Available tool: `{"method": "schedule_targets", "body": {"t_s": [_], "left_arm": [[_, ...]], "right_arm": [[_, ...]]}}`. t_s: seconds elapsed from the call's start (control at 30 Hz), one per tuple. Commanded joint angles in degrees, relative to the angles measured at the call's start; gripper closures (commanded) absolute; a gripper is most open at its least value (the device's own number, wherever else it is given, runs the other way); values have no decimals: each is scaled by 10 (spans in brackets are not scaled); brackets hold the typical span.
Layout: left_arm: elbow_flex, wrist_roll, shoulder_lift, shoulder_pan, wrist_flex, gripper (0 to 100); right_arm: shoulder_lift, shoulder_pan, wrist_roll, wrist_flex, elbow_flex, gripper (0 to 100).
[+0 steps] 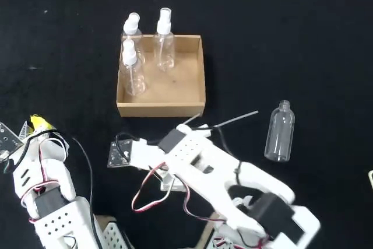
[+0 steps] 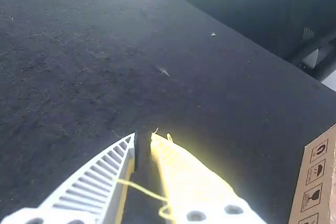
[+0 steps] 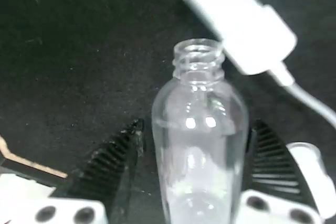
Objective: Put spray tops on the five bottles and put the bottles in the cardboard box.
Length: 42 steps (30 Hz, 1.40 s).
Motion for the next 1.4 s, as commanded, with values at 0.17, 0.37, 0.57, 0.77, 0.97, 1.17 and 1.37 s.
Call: {"method": "schedule_targets", "body": {"t_s": [0.17, 0.37, 0.57, 0.77, 0.97, 1.17, 1.37], "left_arm": [[-25, 5, 1, -4, -4, 950], [-24, 5, 1, -4, -4, 950], [-24, 5, 1, -4, -4, 950], [-24, 5, 1, -3, -4, 949], [-29, -4, 1, 22, 0, 949], [-88, -94, 6, 131, 84, 948], [-147, -200, 6, 299, 218, 850]], "right_arm": [[59, -1, -5, -10, -48, 704], [58, -2, -24, -5, -75, 704], [65, -3, -25, -11, -66, 728], [58, 4, -25, 3, -44, 966], [-51, 103, -25, 135, -167, 988], [-195, 207, -25, 271, -304, 988], [-291, 280, -25, 279, -319, 988]]}}
